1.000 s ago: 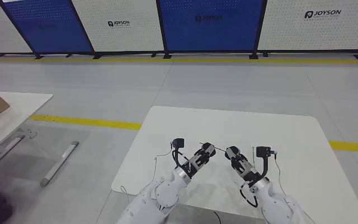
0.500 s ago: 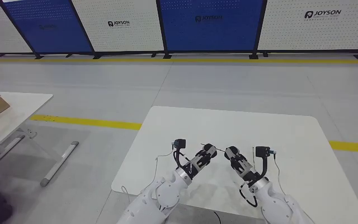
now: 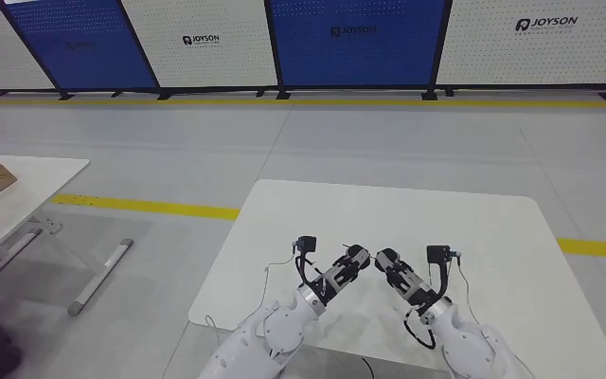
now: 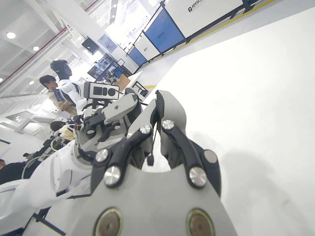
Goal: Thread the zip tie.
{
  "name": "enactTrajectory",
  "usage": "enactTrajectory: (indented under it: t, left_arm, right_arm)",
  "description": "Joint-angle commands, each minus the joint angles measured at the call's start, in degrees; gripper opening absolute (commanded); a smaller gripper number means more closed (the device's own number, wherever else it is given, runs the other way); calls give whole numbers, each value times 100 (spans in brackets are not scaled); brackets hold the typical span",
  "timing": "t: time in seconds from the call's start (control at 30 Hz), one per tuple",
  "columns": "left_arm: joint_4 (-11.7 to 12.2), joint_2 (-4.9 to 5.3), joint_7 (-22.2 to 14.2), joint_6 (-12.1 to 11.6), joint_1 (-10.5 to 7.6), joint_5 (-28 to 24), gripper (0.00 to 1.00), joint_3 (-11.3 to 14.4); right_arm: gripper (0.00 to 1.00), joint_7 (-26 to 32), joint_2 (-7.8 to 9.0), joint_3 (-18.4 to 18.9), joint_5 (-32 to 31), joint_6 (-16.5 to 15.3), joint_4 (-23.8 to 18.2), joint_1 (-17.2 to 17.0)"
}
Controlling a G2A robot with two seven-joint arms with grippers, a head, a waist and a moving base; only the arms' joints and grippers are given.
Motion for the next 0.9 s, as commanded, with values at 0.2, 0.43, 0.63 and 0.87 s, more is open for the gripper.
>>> enactTrajectory:
  t: [0.2, 0.43, 0.63, 0.87]
  left_arm:
    - [-92, 23, -189, -2, 25, -189, 0, -5]
    - [-71, 31, 82, -2, 38, -42, 0, -13]
    - [10, 21, 150, -2, -7, -28, 0, 45]
    - [37, 21, 193, -2, -24, -1, 0, 59]
  right_arm:
    - [0, -41, 80, -89, 228, 1, 5, 87]
    - [0, -87, 153, -189, 319, 1, 156, 180]
    - [0, -108, 215, -237, 405, 1, 157, 194]
    - [0, -167, 285, -270, 396, 1, 101, 173]
